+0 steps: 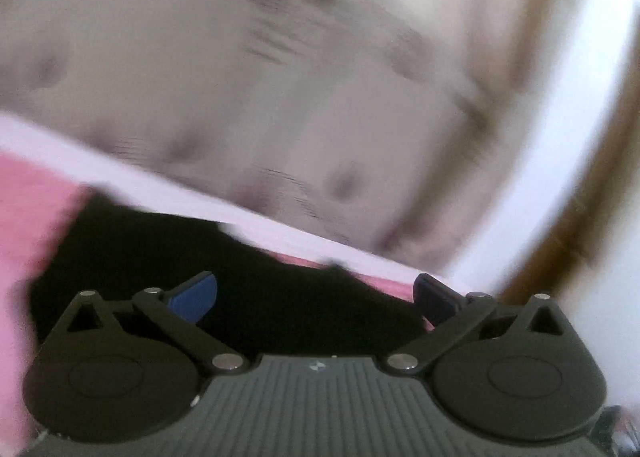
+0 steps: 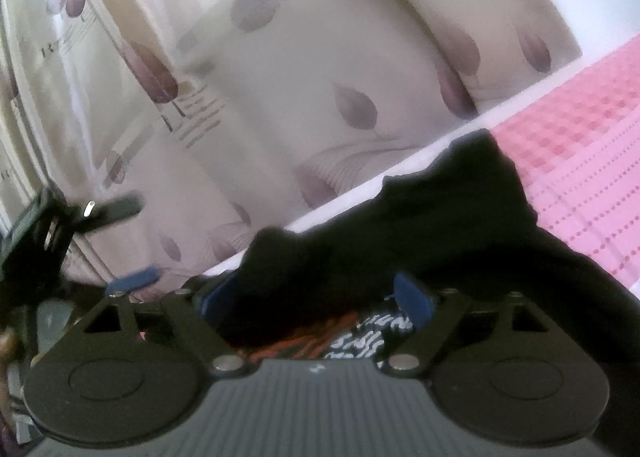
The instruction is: Fold small clothes
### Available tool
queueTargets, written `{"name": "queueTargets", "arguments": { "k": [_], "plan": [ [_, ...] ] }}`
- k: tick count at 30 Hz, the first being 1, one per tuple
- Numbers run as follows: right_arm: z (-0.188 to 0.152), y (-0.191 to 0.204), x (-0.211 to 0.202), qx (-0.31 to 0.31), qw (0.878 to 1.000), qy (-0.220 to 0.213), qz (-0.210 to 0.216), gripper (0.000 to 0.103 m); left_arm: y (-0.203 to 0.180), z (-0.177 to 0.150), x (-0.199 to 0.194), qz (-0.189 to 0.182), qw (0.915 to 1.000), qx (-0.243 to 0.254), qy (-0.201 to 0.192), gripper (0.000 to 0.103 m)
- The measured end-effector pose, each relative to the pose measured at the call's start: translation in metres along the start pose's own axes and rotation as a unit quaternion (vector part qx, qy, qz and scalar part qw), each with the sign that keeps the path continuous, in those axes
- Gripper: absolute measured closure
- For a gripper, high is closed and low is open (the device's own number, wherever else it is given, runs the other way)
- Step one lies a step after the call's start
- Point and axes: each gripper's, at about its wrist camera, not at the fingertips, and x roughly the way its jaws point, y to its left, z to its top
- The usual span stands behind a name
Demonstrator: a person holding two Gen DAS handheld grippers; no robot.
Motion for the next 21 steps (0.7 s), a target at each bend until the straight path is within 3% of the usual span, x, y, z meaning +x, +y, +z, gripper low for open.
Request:
{"name": "queueTargets", "arguments": {
  "k": [2, 4, 7, 9, 10, 11, 12, 13, 14, 15, 16, 18, 19, 21],
  "plan": [
    [0.003, 0.017, 0.005, -0.046, 0.999, 0.014, -0.010, 0.017, 0.031, -0.011, -0.010, 0.054, 0.9982, -0.021, -0.015, 0.000],
    [0.003, 0.044, 0.011, -0.119, 0.992, 0.024, -0.014, 0.017, 0.057, -0.026, -0.007, 0.080, 0.9961, -0.037, 0.003, 0.001],
    [-0.004, 0.098, 0.031, -0.270, 0.962, 0.042, -0.014, 0.018, 0.078, -0.045, -0.004, 0.091, 0.9938, -0.063, 0.009, 0.003],
    [-0.016, 0.129, 0.061, -0.376, 0.922, 0.079, -0.050, 0.019, 0.080, -0.042, -0.009, 0.073, 0.9946, -0.071, -0.019, 0.000],
    [-0.023, 0.139, 0.076, -0.419, 0.901, 0.093, -0.070, 0.026, 0.076, -0.042, -0.010, 0.091, 0.9939, -0.052, -0.033, 0.000],
    [-0.032, 0.147, 0.095, -0.473, 0.869, 0.110, -0.095, 0.035, 0.071, -0.040, -0.011, 0.106, 0.9931, -0.037, -0.032, 0.000],
    [-0.039, 0.151, 0.108, -0.515, 0.841, 0.119, -0.115, 0.055, 0.071, -0.040, -0.009, 0.106, 0.9935, -0.033, -0.026, 0.000],
    [-0.046, 0.153, 0.119, -0.548, 0.817, 0.123, -0.133, 0.067, 0.070, -0.040, -0.007, 0.097, 0.9945, -0.032, -0.022, 0.000],
    [-0.046, 0.151, 0.127, -0.560, 0.807, 0.125, -0.145, 0.075, 0.069, -0.040, -0.005, 0.094, 0.9949, -0.029, -0.021, 0.000],
    [-0.037, 0.147, 0.130, -0.539, 0.819, 0.127, -0.151, 0.090, 0.069, -0.042, -0.008, 0.099, 0.9944, -0.027, -0.023, 0.000],
    [-0.022, 0.140, 0.128, -0.491, 0.849, 0.122, -0.151, 0.092, 0.069, -0.042, -0.008, 0.104, 0.9939, -0.028, -0.025, 0.000],
    [0.017, 0.103, 0.107, -0.328, 0.931, 0.085, -0.137, 0.092, 0.073, -0.044, -0.010, 0.101, 0.9939, -0.037, -0.023, 0.000],
    [0.029, 0.080, 0.096, -0.250, 0.957, 0.068, -0.132, 0.092, 0.075, -0.044, -0.009, 0.103, 0.9935, -0.045, -0.021, 0.000],
    [0.038, 0.026, 0.079, -0.099, 0.989, 0.048, -0.095, 0.092, 0.078, -0.044, -0.008, 0.104, 0.9925, -0.060, -0.020, 0.000]
  ]
}}
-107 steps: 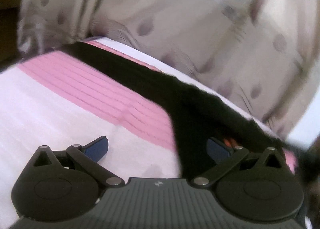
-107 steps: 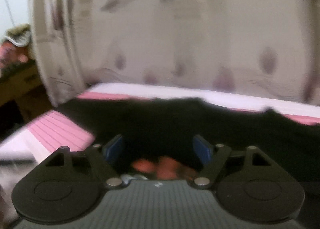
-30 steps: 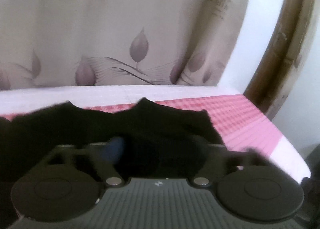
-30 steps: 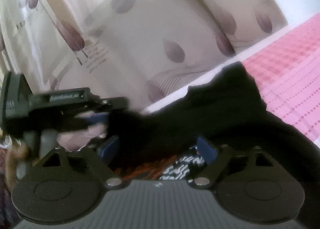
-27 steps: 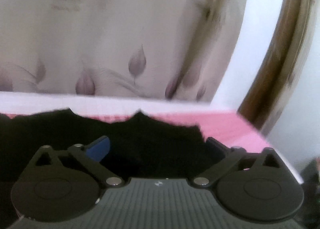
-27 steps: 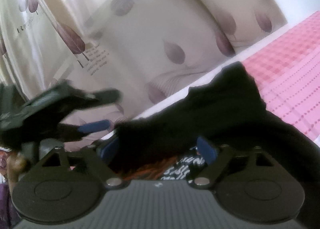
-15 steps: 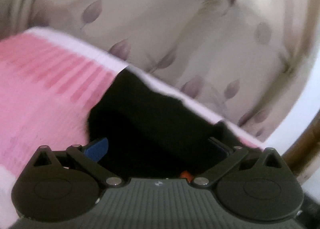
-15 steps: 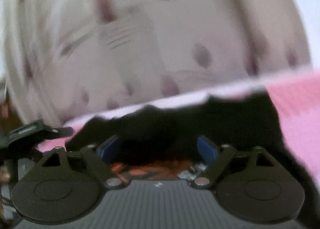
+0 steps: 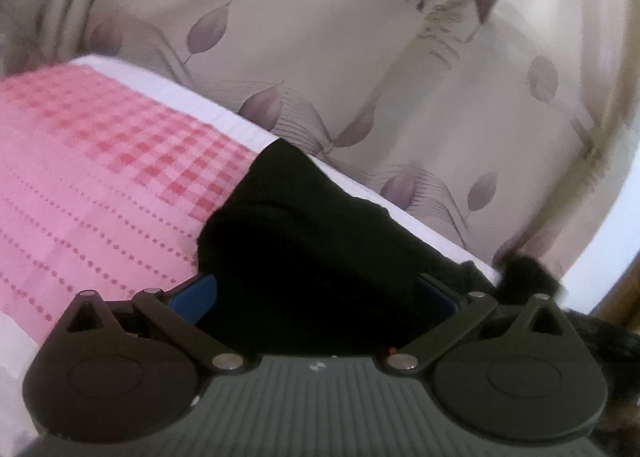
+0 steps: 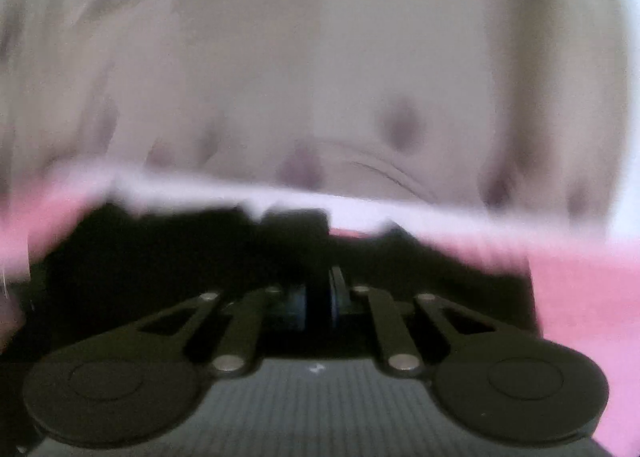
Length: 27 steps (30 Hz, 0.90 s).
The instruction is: Fold small clothes
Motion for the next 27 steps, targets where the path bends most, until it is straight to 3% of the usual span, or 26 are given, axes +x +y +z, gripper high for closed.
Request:
{"name": "queueTargets", "arguments": {
  "k": [2, 5, 8, 10, 11, 14, 16, 17, 19, 21, 24, 27],
  "plan": [
    [-0.011, -0.042, 0.000, 0.111, 0.993, 0.009, 0.027, 0.092, 0.000, 0.001, 0.001, -0.001, 1.0000, -0.002, -0.001, 0.000],
    [-0.029, -0.077, 0.002, 0.211, 0.975, 0.026, 0.068, 0.091, -0.002, 0.000, 0.001, 0.002, 1.0000, 0.006, -0.001, 0.000],
    [-0.034, -0.095, 0.000, 0.274, 0.954, 0.016, 0.120, 0.086, -0.002, -0.001, 0.003, 0.002, 1.0000, 0.008, 0.001, 0.000],
    [-0.038, -0.108, -0.002, 0.315, 0.939, 0.006, 0.140, 0.068, -0.001, -0.001, 0.003, 0.001, 1.0000, 0.006, 0.002, 0.000],
    [-0.038, -0.113, -0.001, 0.330, 0.933, 0.002, 0.143, 0.065, -0.001, -0.001, 0.003, 0.002, 1.0000, 0.006, 0.001, 0.000],
    [-0.036, -0.123, 0.004, 0.359, 0.919, -0.002, 0.159, 0.064, -0.002, -0.001, 0.003, 0.002, 1.0000, 0.008, 0.003, 0.000],
    [-0.030, -0.122, 0.011, 0.350, 0.926, 0.018, 0.144, 0.069, -0.002, -0.002, 0.004, 0.002, 1.0000, 0.007, 0.004, 0.000],
    [-0.024, -0.121, 0.014, 0.331, 0.934, 0.032, 0.130, 0.071, -0.002, -0.002, 0.004, 0.002, 1.0000, 0.007, 0.005, 0.000],
    [-0.013, -0.112, 0.017, 0.293, 0.949, 0.041, 0.106, 0.091, -0.001, -0.002, 0.004, 0.002, 1.0000, 0.007, 0.005, 0.000],
    [-0.001, -0.107, 0.020, 0.265, 0.957, 0.033, 0.115, 0.095, -0.001, -0.002, 0.004, 0.002, 1.0000, 0.007, 0.005, 0.000],
    [0.010, -0.099, 0.002, 0.203, 0.970, -0.025, 0.129, 0.096, -0.001, -0.002, 0.004, 0.002, 1.0000, 0.007, 0.006, 0.000],
    [0.005, -0.111, 0.002, 0.178, 0.981, -0.014, 0.075, 0.096, -0.002, -0.001, 0.004, 0.003, 0.9999, 0.008, 0.006, 0.000]
  ]
}}
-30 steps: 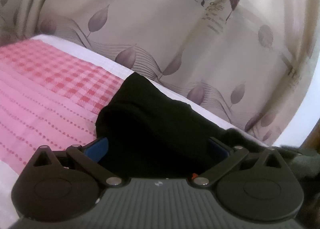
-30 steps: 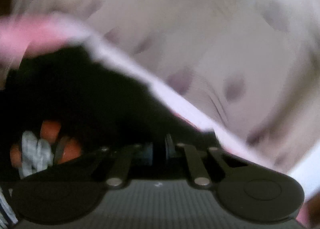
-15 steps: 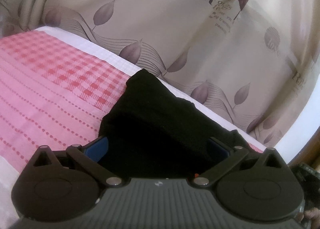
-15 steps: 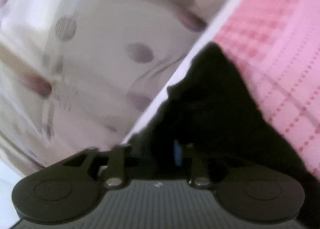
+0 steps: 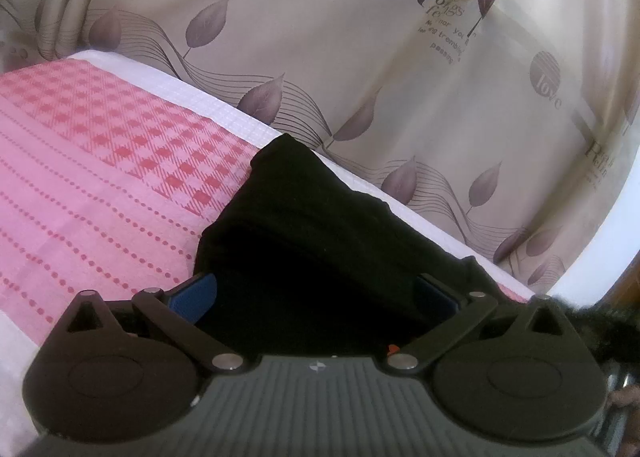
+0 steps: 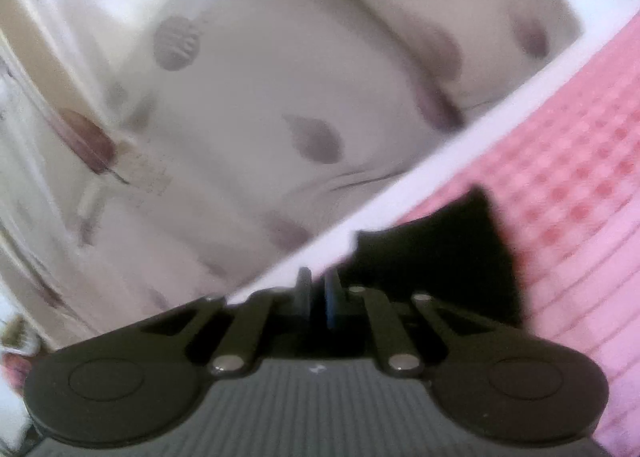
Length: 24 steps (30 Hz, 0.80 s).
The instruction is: Fold small clothes
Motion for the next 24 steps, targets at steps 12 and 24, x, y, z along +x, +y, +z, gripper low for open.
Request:
{"name": "queueTargets", "arguments": {
  "k": [12, 24],
  "plan": [
    [-0.020, -0.035, -0.082, 0.090, 0.995, -0.037, 0.036, 0.094, 0.000, 0.000, 0.000, -0.001, 1.0000, 0.001, 0.002, 0.000],
    [-0.100, -0.023, -0.265, -0.087, 0.994, 0.065, -0.033, 0.015, -0.021, -0.024, -0.082, -0.073, 0.9918, 0.045, 0.095, 0.000]
  ]
}}
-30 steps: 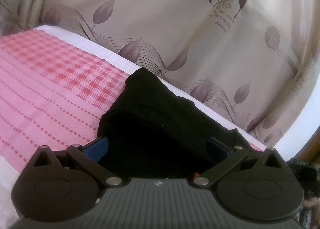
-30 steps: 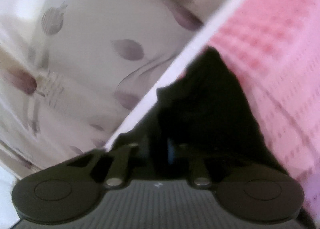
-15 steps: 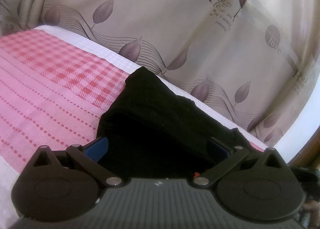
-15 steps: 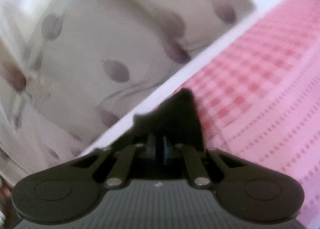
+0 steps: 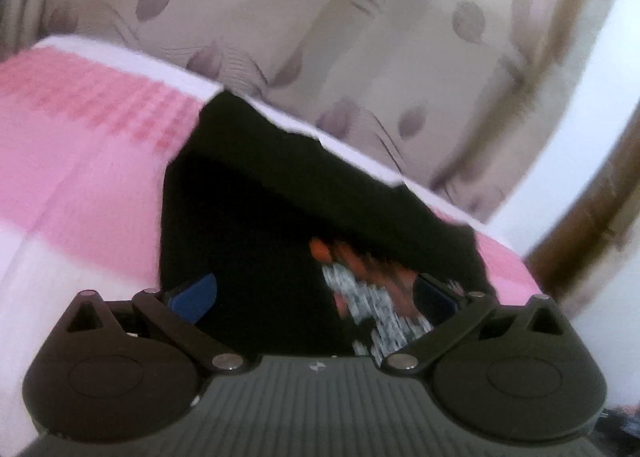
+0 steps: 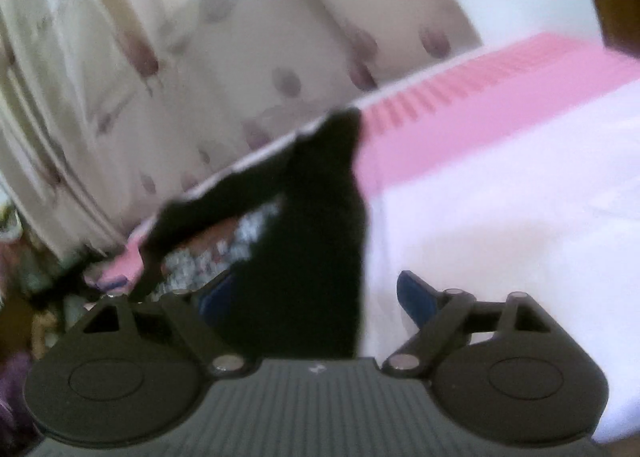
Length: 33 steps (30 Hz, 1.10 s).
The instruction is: Fold small clothes
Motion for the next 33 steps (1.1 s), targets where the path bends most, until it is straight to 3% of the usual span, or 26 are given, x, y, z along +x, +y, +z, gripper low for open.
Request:
{"name": "queueTargets", "arguments": {
  "k": [3, 6, 12, 14, 15, 16, 19, 20, 21, 23, 24, 25, 28, 30, 32, 33],
  "plan": [
    [-0.015, -0.003, -0.006, 0.009, 1.000, 0.013, -0.010, 0.015, 0.003, -0.021, -0.034, -0.002, 0.9997, -0.013, 0.022, 0.000],
    [-0.031, -0.001, -0.014, 0.011, 1.000, 0.013, 0.008, 0.016, 0.008, -0.041, -0.065, -0.008, 0.9990, -0.016, 0.041, 0.000],
    [-0.042, 0.009, -0.011, -0.001, 0.999, 0.010, 0.038, 0.018, 0.011, -0.070, -0.097, 0.010, 0.9970, 0.015, 0.075, 0.003],
    [-0.043, 0.011, -0.008, 0.002, 0.998, 0.020, 0.055, 0.033, 0.012, -0.079, -0.098, 0.021, 0.9961, 0.015, 0.085, 0.005],
    [-0.044, 0.011, -0.005, 0.005, 0.998, 0.029, 0.060, 0.049, 0.013, -0.084, -0.097, 0.023, 0.9957, 0.012, 0.088, 0.005],
    [-0.044, 0.011, -0.004, 0.006, 0.998, 0.030, 0.060, 0.056, 0.011, -0.087, -0.099, 0.023, 0.9965, 0.018, 0.079, 0.005],
    [-0.044, 0.003, -0.004, 0.028, 0.997, 0.031, 0.061, 0.071, 0.005, -0.094, -0.100, 0.026, 0.9960, 0.042, 0.074, 0.005],
    [-0.044, -0.001, -0.005, 0.041, 0.996, 0.033, 0.067, 0.072, 0.003, -0.097, -0.101, 0.028, 0.9957, 0.052, 0.072, 0.006],
    [-0.045, -0.002, -0.005, 0.048, 0.996, 0.034, 0.072, 0.074, 0.001, -0.099, -0.101, 0.030, 0.9953, 0.062, 0.069, 0.011],
    [-0.045, -0.004, -0.006, 0.052, 0.995, 0.038, 0.075, 0.078, -0.002, -0.101, -0.101, 0.027, 0.9942, 0.080, 0.066, 0.038],
    [-0.046, -0.006, -0.005, 0.058, 0.994, 0.038, 0.079, 0.078, -0.002, -0.101, -0.100, 0.025, 0.9939, 0.082, 0.069, 0.060],
    [-0.045, -0.008, -0.006, 0.067, 0.993, 0.037, 0.087, 0.078, -0.001, -0.100, -0.099, 0.020, 0.9943, 0.074, 0.074, 0.065],
    [-0.043, -0.012, -0.007, 0.075, 0.993, 0.032, 0.085, 0.078, 0.013, -0.095, -0.102, -0.021, 0.9967, 0.022, 0.075, 0.067],
    [-0.042, -0.013, -0.006, 0.073, 0.992, 0.047, 0.090, 0.079, 0.020, -0.094, -0.104, -0.026, 0.9961, 0.011, 0.084, 0.066],
    [-0.042, -0.015, -0.006, 0.079, 0.991, 0.056, 0.096, 0.078, 0.025, -0.093, -0.107, -0.029, 0.9958, 0.009, 0.086, 0.056],
    [-0.041, -0.017, -0.007, 0.082, 0.990, 0.058, 0.097, 0.078, 0.027, -0.092, -0.109, -0.033, 0.9956, 0.006, 0.087, 0.043]
  ]
}}
